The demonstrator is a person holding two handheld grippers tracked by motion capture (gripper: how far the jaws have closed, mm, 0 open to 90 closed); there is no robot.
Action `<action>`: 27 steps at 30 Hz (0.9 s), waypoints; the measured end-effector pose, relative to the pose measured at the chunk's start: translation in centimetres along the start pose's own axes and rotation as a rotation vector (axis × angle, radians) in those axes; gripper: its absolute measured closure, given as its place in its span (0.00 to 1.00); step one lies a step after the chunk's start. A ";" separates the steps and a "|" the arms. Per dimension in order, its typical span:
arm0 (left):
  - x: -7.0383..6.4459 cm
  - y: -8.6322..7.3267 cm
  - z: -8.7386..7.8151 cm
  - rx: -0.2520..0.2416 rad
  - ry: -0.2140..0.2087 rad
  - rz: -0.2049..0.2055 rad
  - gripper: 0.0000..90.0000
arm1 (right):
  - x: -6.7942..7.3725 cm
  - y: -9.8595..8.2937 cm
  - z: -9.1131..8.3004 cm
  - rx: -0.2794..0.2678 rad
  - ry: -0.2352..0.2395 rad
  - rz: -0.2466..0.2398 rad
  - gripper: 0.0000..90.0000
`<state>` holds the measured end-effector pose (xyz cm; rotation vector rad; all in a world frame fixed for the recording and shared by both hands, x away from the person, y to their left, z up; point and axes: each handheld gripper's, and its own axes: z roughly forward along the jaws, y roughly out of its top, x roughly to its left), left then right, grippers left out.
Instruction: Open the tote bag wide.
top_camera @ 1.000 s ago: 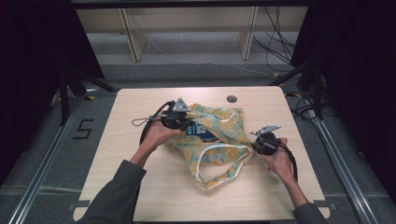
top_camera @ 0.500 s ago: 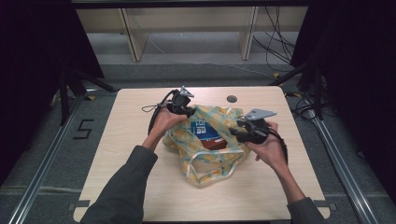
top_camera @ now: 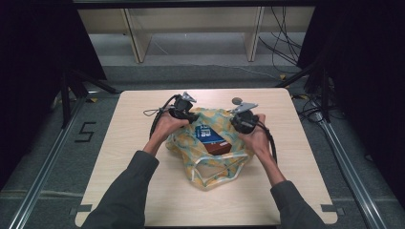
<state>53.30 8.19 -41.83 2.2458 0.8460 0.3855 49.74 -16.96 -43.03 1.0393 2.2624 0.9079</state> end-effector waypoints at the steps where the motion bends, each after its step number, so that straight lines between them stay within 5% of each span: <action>1: 0.0 -0.2 0.2 -0.004 -0.001 -0.005 0.92 | -1.0 0.1 0.0 0.000 -0.016 0.005 1.00; 4: 0.1 -0.4 0.4 -0.007 -0.006 -0.022 0.93 | -1.5 0.1 0.1 -0.016 0.034 0.011 0.99; 7: 0.4 -0.2 0.4 -0.025 -0.014 -0.047 0.94 | 0.7 0.2 -0.6 -0.009 0.128 0.003 0.81; 12: 0.1 0.1 0.2 -0.035 -0.007 -0.040 0.95 | 3.8 0.3 -0.8 0.024 0.202 -0.057 0.85; 13: 0.1 0.1 0.1 -0.036 -0.007 -0.043 0.95 | 4.1 0.2 -0.6 0.046 0.185 -0.071 0.81; 15: 0.1 0.2 0.0 -0.032 -0.014 -0.037 0.94 | 4.5 0.2 0.0 0.078 0.057 -0.114 0.65; 19: 0.2 0.1 -0.2 -0.047 -0.027 -0.051 0.92 | 4.2 0.0 0.8 0.108 0.013 -0.062 0.49; 24: 0.3 0.2 -0.3 -0.100 -0.074 -0.092 0.90 | 3.9 -0.3 2.0 0.135 0.003 -0.064 0.48; 27: 0.3 0.3 -0.4 -0.117 -0.088 -0.092 0.90 | 3.6 -0.2 2.1 0.132 0.036 -0.073 0.67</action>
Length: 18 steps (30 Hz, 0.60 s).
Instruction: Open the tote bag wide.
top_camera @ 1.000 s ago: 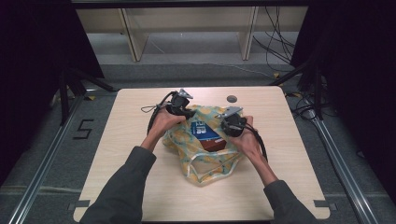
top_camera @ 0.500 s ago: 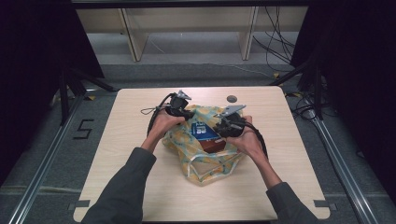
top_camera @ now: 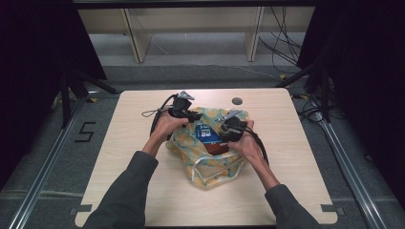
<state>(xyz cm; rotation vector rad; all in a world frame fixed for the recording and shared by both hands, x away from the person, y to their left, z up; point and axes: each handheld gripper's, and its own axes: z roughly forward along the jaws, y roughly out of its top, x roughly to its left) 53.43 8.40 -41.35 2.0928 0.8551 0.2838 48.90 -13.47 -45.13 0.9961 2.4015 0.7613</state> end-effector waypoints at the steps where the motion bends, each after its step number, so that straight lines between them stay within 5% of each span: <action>1: 0.0 0.0 0.0 -0.007 -0.007 -0.011 0.91 | 0.0 0.0 0.2 -0.008 -0.003 0.011 0.78; 4: 0.0 0.0 -0.1 0.001 -0.002 0.003 0.91 | -0.5 -0.1 0.2 0.005 0.002 -0.005 1.00; 8: 0.3 -0.2 -0.3 0.007 0.014 0.002 0.90 | -1.4 -0.1 -0.3 -0.020 -0.009 0.005 1.00; 10: 0.5 -0.2 -0.3 0.006 0.027 -0.003 0.91 | -1.5 0.0 -0.9 -0.051 0.033 0.018 1.00; 15: 0.6 -0.1 0.0 0.009 0.051 -0.009 0.96 | 0.8 0.5 -1.5 -0.103 0.182 0.006 1.00; 18: 0.5 -0.1 0.1 0.008 0.048 -0.019 0.97 | 2.3 1.0 -0.9 -0.072 0.185 -0.051 1.00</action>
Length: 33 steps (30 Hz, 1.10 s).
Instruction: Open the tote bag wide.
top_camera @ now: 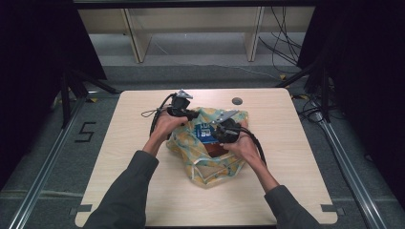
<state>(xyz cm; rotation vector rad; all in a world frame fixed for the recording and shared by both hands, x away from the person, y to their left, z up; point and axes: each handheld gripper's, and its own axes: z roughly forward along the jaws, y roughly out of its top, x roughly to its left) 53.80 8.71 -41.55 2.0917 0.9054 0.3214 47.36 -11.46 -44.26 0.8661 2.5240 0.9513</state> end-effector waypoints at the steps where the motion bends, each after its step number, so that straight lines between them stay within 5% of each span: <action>1: 0.0 0.0 0.0 0.002 0.003 0.007 0.97 | 0.3 0.1 0.3 0.035 -0.013 -0.015 1.00; 3: 0.1 -0.1 -0.1 0.000 -0.002 0.006 0.96 | 0.2 0.2 0.9 0.060 -0.073 -0.022 1.00; 7: 0.0 -0.4 -0.1 0.027 -0.025 0.033 0.90 | -2.3 0.2 0.6 0.104 -0.226 -0.008 1.00; 8: -0.1 -0.5 0.0 0.033 -0.024 0.045 0.88 | -3.3 0.0 0.3 0.092 -0.248 0.055 1.00; 11: -0.4 -0.7 0.5 0.070 -0.011 0.071 0.88 | -5.6 -0.3 -0.1 0.079 -0.293 0.117 1.00; 17: -0.5 -1.4 1.7 0.125 0.022 0.112 0.91 | -7.3 -1.3 0.7 0.106 -0.261 0.197 1.00; 23: 0.7 -2.1 2.6 0.120 0.135 0.101 0.94 | -7.8 -2.0 0.3 0.086 -0.223 0.243 1.00; 27: 0.4 -2.2 2.3 0.124 0.131 0.097 0.89 | -7.4 -1.8 -0.3 0.069 -0.215 0.220 1.00; 30: -0.5 -1.6 0.9 0.088 0.124 0.100 0.79 | -6.6 -1.4 -1.1 0.010 -0.180 0.180 0.97; 33: -1.5 -0.8 -0.5 0.075 0.116 0.135 0.80 | -4.8 -0.7 -2.2 -0.035 -0.106 0.174 0.97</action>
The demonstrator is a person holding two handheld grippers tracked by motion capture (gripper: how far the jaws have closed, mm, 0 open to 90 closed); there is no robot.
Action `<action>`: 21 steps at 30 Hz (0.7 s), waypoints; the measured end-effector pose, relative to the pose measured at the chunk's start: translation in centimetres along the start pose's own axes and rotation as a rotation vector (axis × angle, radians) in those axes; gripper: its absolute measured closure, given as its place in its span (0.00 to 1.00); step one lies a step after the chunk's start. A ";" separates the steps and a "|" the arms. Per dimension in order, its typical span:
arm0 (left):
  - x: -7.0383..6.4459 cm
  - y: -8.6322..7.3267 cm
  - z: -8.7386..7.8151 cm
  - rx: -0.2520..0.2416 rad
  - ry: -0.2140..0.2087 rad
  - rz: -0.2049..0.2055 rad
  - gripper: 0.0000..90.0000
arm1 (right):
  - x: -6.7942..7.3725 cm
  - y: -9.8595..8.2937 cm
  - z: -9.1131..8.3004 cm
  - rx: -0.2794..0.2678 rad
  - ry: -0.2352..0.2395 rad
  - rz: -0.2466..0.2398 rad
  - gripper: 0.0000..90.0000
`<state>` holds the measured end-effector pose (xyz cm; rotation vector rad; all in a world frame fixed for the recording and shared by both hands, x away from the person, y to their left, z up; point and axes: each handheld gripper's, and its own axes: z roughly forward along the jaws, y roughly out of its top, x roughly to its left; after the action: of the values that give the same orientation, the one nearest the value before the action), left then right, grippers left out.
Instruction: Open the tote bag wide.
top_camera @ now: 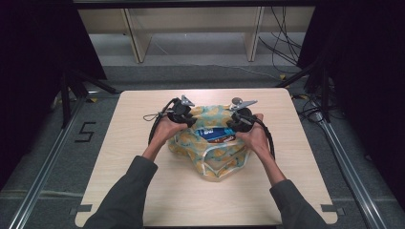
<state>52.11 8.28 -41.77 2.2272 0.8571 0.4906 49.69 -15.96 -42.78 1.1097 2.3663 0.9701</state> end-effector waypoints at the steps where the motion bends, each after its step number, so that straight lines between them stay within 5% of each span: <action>1: -0.2 0.2 -0.2 0.010 -0.005 0.009 0.83 | 1.1 0.3 -0.5 0.014 0.047 0.015 0.98; 2: -0.3 0.4 -0.2 0.022 -0.007 0.039 0.85 | 1.8 0.3 -0.7 0.019 0.068 0.006 0.98; 7: -0.3 0.6 0.8 0.075 -0.002 0.035 0.93 | 5.8 0.2 0.6 0.069 0.139 -0.079 0.99; 11: 0.4 0.6 1.4 0.088 0.004 0.004 0.96 | 8.0 -0.7 2.4 0.105 0.227 -0.110 1.00; 13: 1.0 0.5 1.7 0.075 -0.001 -0.036 0.96 | 9.0 -1.4 2.3 0.128 0.290 -0.130 1.00; 16: 1.9 0.0 2.2 0.082 -0.006 -0.091 0.97 | 10.3 -2.5 2.1 0.161 0.324 -0.174 1.00; 21: 2.4 -0.4 2.9 0.083 -0.007 -0.115 0.97 | 12.5 -4.2 1.4 0.180 0.436 -0.197 1.00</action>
<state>55.23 8.76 -43.82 2.2374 1.0126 0.3992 40.39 -7.60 -47.11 0.7575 2.8961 1.0261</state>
